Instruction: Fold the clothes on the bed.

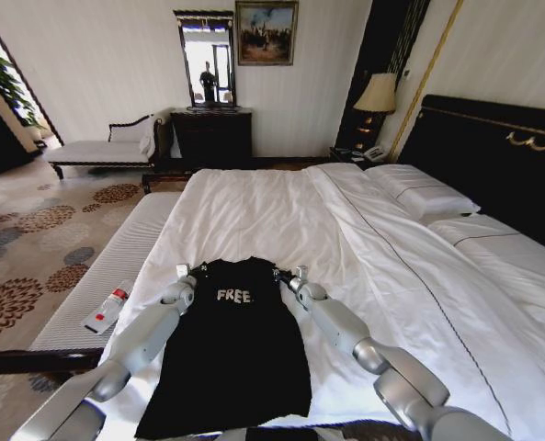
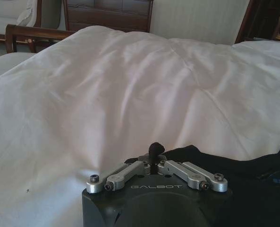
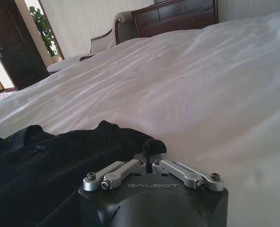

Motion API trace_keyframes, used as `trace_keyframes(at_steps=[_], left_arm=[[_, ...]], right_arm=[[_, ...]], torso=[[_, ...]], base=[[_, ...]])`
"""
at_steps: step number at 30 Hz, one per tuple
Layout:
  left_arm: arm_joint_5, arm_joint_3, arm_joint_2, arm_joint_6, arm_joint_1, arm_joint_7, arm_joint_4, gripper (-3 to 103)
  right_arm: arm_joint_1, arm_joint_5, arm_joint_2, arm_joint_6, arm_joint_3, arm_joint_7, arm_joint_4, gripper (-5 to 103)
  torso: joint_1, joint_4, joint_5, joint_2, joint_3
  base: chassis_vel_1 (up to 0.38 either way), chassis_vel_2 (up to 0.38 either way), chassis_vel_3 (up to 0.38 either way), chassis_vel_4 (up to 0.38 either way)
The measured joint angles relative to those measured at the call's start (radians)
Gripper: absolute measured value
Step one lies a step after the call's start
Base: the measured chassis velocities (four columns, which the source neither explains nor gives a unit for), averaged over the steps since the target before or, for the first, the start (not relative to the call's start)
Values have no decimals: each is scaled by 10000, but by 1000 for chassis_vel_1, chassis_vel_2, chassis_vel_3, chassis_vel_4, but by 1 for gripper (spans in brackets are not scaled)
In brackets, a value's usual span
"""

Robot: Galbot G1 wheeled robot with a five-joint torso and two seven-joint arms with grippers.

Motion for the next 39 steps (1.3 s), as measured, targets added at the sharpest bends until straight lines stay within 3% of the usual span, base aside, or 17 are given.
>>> trace_keyframes(at_steps=[9,14,15,18,24,33,37,39], left_arm=[[-395,-305,407,-3,226,-365,-1083,2],[-1111,-534,1343,40,68,-539,-2621,2],[-1111,-534,1343,40,68,-539,-2621,2],[-2016,-908,2065,168,-198,-651,-3758,2],[-2718,-1210,3164,232,-173,-789,-5070,2],[-3005,-1191,3556,119,-670,-469,-5922,2],[-2942,-988,3508,119,-1016,-446,-5484,2],[-2881,-641,3322,119,-1512,-550,-4820,2]], right_arm=[[-364,195,-529,27,361,738,1580,1],[-811,426,-1980,-143,1115,2136,3867,1],[-811,426,-1980,-143,1115,2136,3867,1],[-1094,870,-3204,-248,1503,2910,5848,1],[-1109,1237,-4146,-456,1485,3499,7651,1],[-534,1442,-4124,-965,791,4444,9282,1],[263,1503,-3691,-886,-149,4630,8464,1],[908,1669,-3281,-806,-660,4722,7594,1]], torso=[[0,3,1,0,1],[-1,2,4,0,0],[-1,2,4,0,0],[-1,-8,2,0,-3],[-4,5,-1,0,-3],[-4,-1,2,1,-2],[-5,-2,0,1,-1],[-3,12,-4,-1,2]], base=[[0,0,0,0],[0,0,0,0],[0,0,0,0],[0,0,0,0],[0,0,0,0],[0,0,0,0],[0,0,0,0],[0,0,0,0]])
